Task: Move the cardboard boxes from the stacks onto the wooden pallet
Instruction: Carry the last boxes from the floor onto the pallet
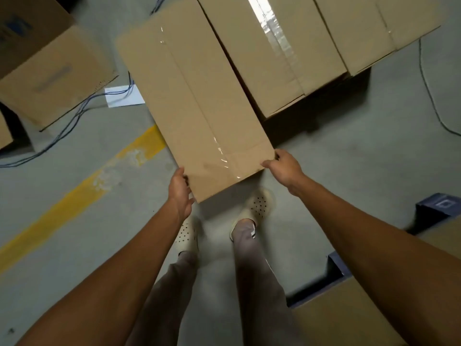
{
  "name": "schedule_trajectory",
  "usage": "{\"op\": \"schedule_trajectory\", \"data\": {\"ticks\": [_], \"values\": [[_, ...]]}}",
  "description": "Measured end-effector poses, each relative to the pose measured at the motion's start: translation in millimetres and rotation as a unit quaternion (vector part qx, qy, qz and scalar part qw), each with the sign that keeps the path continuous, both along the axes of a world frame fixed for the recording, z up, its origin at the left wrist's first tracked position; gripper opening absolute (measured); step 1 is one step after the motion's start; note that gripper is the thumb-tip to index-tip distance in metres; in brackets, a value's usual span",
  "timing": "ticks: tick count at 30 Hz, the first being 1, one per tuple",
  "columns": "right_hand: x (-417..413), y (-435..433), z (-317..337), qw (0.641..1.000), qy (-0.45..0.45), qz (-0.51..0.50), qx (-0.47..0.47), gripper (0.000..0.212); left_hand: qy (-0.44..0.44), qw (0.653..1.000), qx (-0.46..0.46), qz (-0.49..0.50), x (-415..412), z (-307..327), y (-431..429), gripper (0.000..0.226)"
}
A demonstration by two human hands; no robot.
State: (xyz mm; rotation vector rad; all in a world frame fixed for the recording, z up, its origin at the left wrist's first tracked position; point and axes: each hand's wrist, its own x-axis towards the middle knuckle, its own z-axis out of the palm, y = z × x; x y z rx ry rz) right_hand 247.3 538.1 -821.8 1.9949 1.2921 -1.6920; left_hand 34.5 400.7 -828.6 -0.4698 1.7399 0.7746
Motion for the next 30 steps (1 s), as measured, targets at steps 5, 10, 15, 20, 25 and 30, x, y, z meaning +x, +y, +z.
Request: {"op": "schedule_trajectory", "data": {"ticks": [5, 10, 15, 20, 25, 30], "values": [[-20.3, -8.4, 66.7, 0.998, 0.048, -0.022, 0.025, 0.048, 0.046, 0.998, 0.035, 0.004, -40.8, 60.1, -16.0, 0.027], [-53.5, -14.5, 140.8, 0.993, 0.096, -0.044, 0.052, 0.062, 0.091, 0.992, 0.093, 0.011, -76.2, 132.1, -23.3, 0.025], [-77.9, -24.7, 222.8, 0.984, 0.115, -0.077, 0.111, 0.059, 0.11, 0.976, 0.187, -0.014, -113.3, 220.8, -18.8, 0.021], [-94.7, -60.3, 326.7, 0.961, 0.144, -0.132, 0.196, 0.033, 0.137, 0.945, 0.281, -0.1, -144.9, 315.1, -30.1, 0.028], [-102.7, -117.6, 417.2, 0.935, 0.214, -0.166, 0.228, 0.063, 0.169, 0.9, 0.365, -0.169, -155.3, 399.1, -72.2, 0.055], [-97.0, -190.0, 485.0, 0.911, 0.23, -0.201, 0.276, 0.067, 0.197, 0.851, 0.421, -0.245, -148.4, 470.1, -108.6, 0.071]]}}
